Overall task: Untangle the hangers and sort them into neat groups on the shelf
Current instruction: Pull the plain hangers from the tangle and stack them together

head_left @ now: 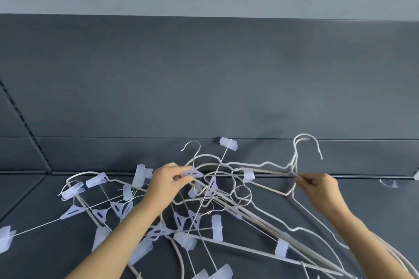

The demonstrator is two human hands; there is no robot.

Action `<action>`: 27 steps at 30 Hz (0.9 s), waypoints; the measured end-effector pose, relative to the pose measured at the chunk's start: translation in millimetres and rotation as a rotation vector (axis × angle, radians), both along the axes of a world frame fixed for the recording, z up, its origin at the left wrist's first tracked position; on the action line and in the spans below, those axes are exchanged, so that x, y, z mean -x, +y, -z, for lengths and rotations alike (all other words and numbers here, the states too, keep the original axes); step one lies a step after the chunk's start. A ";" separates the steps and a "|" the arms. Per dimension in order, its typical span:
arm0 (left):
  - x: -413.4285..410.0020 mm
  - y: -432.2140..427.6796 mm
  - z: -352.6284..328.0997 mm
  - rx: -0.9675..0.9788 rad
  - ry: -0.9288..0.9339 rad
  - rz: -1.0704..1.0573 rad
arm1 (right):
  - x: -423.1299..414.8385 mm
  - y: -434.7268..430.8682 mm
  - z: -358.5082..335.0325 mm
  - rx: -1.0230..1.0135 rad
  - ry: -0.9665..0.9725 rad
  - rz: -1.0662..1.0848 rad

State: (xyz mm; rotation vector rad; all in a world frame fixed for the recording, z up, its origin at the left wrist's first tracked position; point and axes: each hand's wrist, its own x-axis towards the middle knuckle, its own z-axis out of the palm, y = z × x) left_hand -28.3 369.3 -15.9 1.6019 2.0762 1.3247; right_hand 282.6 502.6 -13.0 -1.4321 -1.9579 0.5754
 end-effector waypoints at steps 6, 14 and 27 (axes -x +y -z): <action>22.5 -15.1 -12.3 -0.084 -0.019 -0.129 | 0.9 -15.8 -3.6 -0.058 -0.017 0.054; 70.8 -44.4 15.1 0.098 -0.073 -0.185 | 3.1 -32.1 -8.1 -0.059 0.051 0.084; 114.9 -75.2 34.4 0.176 -0.086 -0.400 | 12.7 -39.3 -1.7 -0.036 0.033 0.109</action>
